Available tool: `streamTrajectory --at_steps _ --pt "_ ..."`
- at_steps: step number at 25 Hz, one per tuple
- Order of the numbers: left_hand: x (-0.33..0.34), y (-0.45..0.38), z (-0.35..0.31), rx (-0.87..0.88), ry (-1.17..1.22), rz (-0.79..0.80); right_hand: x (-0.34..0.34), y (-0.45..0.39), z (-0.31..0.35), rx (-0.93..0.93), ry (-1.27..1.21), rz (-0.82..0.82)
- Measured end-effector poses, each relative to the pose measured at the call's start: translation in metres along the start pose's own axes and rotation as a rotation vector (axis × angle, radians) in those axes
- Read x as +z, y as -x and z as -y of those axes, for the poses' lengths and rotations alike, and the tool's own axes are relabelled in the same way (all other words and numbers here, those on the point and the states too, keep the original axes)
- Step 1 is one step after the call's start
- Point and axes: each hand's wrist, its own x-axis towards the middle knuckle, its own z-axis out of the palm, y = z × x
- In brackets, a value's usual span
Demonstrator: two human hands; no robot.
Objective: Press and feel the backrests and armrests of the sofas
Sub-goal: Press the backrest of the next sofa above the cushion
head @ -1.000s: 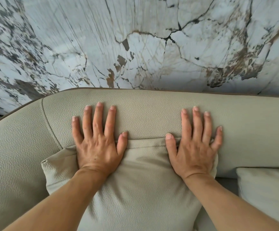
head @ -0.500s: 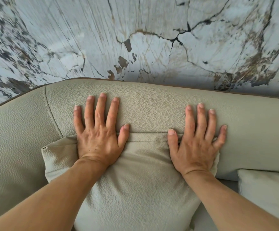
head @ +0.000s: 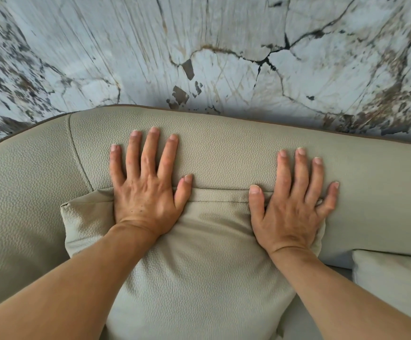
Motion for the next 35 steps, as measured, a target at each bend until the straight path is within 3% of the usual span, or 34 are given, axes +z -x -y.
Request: streamTrajectory --at_steps 21,26,31,35 --pt "0.024 -0.035 0.006 0.074 0.054 -0.022 0.021 -0.023 0.007 0.043 0.032 -0.043" --pt "0.013 -0.034 0.004 0.059 0.021 0.059 0.02 -0.024 0.005 0.032 0.0 -0.022" --pt "-0.013 -0.031 0.005 0.04 0.012 0.199 0.0 -0.025 0.007 0.046 -0.015 0.194" --pt "-0.042 -0.029 0.009 0.01 0.176 0.455 -0.027 -0.034 0.004 0.025 0.088 0.456"
